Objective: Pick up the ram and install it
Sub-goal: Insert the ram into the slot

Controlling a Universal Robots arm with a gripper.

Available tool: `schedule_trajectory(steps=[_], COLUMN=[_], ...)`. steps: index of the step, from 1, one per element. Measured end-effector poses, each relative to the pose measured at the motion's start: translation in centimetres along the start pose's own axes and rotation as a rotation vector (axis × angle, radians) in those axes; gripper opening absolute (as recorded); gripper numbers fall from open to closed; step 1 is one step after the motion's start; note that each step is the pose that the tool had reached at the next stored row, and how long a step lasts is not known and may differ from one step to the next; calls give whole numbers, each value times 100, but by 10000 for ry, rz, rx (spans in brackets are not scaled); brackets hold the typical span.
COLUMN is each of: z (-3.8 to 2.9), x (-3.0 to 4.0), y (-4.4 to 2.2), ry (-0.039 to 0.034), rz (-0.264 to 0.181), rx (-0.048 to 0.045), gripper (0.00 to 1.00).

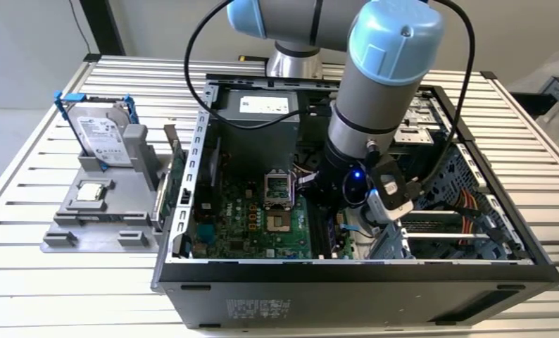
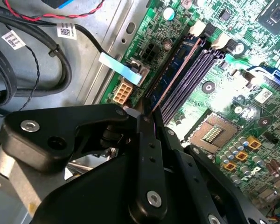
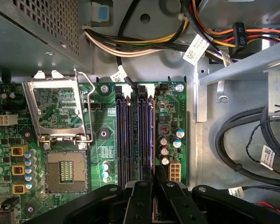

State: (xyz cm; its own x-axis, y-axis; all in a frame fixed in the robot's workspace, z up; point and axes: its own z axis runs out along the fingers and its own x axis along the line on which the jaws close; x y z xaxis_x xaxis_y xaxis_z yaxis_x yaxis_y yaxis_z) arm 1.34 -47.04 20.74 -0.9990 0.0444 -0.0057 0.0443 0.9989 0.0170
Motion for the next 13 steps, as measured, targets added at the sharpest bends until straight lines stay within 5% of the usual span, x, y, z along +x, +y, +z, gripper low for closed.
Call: schedule_trajectory(steps=[13], z=[21], x=[1], y=[0], ry=[5], rz=[-299], rx=[-3], gripper=[0])
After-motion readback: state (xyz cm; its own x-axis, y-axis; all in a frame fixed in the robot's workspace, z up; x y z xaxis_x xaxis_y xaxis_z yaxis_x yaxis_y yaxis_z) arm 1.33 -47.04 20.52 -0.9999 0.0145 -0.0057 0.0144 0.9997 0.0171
